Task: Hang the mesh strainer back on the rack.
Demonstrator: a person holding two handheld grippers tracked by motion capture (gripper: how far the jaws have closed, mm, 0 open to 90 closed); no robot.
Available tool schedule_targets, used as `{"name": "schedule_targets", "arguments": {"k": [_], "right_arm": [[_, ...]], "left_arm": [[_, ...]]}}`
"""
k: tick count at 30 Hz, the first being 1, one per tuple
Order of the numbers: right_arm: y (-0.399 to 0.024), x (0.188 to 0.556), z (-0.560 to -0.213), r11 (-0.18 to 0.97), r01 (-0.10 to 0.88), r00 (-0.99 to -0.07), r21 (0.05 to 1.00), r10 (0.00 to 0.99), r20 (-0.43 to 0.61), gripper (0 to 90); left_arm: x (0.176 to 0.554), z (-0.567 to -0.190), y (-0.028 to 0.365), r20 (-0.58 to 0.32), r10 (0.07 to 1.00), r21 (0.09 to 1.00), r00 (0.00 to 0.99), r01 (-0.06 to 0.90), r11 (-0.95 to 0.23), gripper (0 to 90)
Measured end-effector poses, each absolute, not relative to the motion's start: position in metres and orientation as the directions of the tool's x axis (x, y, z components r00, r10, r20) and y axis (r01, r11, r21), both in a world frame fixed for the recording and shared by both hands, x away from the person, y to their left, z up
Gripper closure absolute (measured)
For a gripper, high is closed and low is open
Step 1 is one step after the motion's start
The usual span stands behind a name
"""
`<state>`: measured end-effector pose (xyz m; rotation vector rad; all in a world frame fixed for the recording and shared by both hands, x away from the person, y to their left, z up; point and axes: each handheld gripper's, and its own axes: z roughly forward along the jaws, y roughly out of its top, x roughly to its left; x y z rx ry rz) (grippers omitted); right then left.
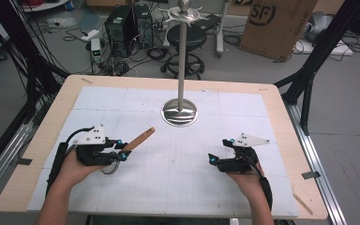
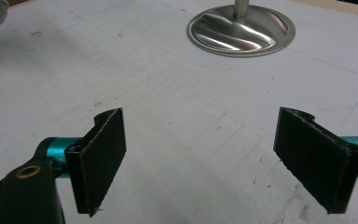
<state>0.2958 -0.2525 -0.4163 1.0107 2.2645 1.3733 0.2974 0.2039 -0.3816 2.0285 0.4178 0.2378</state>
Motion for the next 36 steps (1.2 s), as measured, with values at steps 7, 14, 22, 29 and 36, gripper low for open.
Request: {"name": "schedule_targets", "arguments": {"k": [7,14,22,29,36], "right_arm": [[-0.253,0.295,-0.416,0.293,0.403,-0.708,0.867,0.7,0.093,16.0],[-0.253,0.296,-0.416,0.293,0.409,-0.704,0.864,0.704,0.095,16.0],[-0.252,0.301,-0.416,0.289,0.408,-0.703,0.866,0.705,0.096,16.0],[-0.251,0.3,-0.413,0.28,0.403,-0.706,0.871,0.701,0.101,16.0],[-0.252,0.297,-0.41,0.261,0.392,-0.719,0.882,0.685,0.117,16.0]], "left_arm": [[0.296,-0.381,0.197,-0.003,0.381,0.895,0.925,0.172,-0.411,68.6],[0.299,-0.382,0.201,-0.007,0.38,0.908,0.925,0.165,-0.385,68.6],[0.299,-0.382,0.211,-0.035,0.385,0.931,0.922,0.17,-0.323,68.6],[0.299,-0.381,0.213,-0.052,0.372,0.949,0.927,0.161,-0.269,68.6],[0.3,-0.38,0.209,-0.075,0.358,0.964,0.931,0.16,-0.214,68.6]]}}
